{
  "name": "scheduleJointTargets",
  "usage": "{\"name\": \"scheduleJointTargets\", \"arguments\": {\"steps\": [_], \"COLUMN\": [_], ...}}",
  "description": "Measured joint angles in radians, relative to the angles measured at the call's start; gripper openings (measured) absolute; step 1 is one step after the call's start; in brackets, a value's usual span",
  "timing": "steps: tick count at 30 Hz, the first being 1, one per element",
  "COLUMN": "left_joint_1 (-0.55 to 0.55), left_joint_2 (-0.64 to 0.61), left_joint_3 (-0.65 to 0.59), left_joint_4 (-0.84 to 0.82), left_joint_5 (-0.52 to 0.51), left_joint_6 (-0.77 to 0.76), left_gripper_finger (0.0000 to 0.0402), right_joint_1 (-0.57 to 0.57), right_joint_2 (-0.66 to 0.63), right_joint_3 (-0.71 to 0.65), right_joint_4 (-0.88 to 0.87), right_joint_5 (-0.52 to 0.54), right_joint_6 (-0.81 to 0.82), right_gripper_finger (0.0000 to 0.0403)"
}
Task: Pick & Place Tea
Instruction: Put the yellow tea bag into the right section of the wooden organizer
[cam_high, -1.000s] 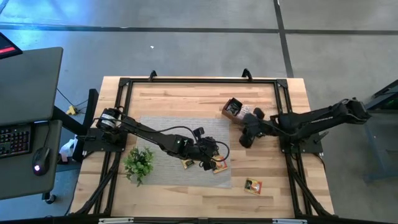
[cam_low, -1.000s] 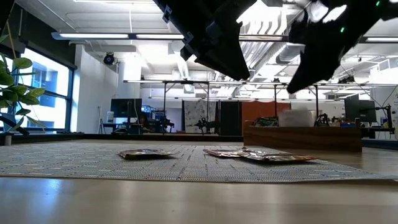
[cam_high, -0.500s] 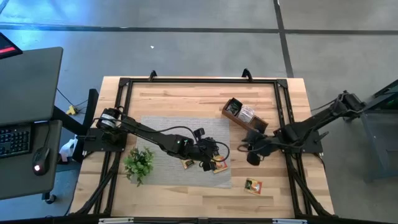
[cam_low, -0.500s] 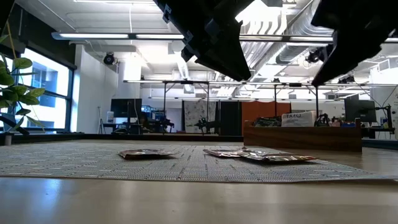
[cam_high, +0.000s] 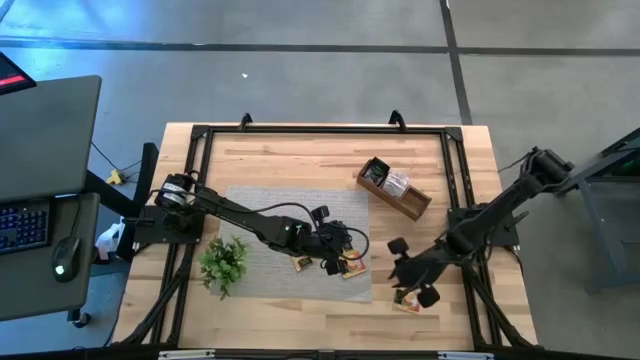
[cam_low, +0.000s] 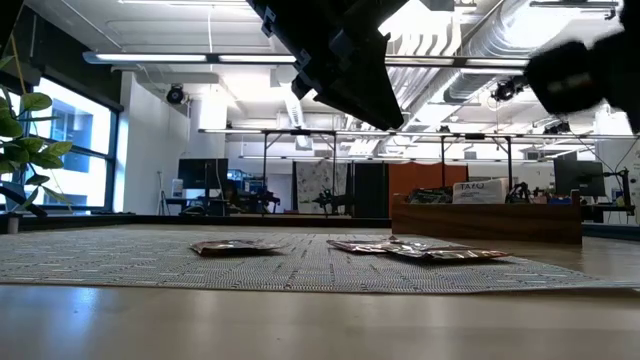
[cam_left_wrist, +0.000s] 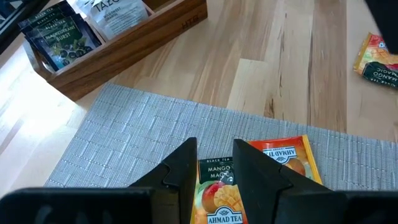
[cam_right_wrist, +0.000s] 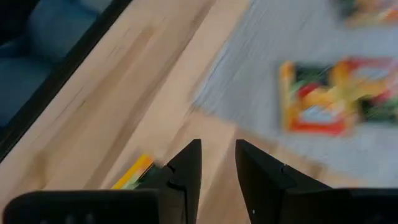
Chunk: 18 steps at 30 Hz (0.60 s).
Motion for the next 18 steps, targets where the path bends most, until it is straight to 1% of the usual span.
{"name": "scheduleJointTargets", "arguments": {"steps": [3, 5, 10, 14, 18], "left_joint_1": [0.000, 0.000, 0.000, 0.000, 0.000], "left_joint_2": [0.000, 0.000, 0.000, 0.000, 0.000], "left_joint_3": [0.000, 0.000, 0.000, 0.000, 0.000], "left_joint_4": [0.000, 0.000, 0.000, 0.000, 0.000], "left_joint_5": [0.000, 0.000, 0.000, 0.000, 0.000], "left_joint_6": [0.000, 0.000, 0.000, 0.000, 0.000], "left_gripper_finger": [0.0104, 0.0104, 0.0104, 0.0104, 0.0104], "right_joint_1": [0.002, 0.002, 0.000, 0.001, 0.012], "right_joint_2": [0.048, 0.083, 0.180, 0.235, 0.240], "right_joint_3": [0.000, 0.000, 0.000, 0.000, 0.000], "right_joint_4": [-0.006, -0.003, 0.015, 0.050, 0.059], "right_joint_5": [-0.091, -0.120, -0.100, -0.123, -0.154], "right_joint_6": [0.034, 0.037, 0.043, 0.122, 0.136], "right_gripper_finger": [0.0094, 0.0094, 0.0101, 0.0128, 0.0163]}}
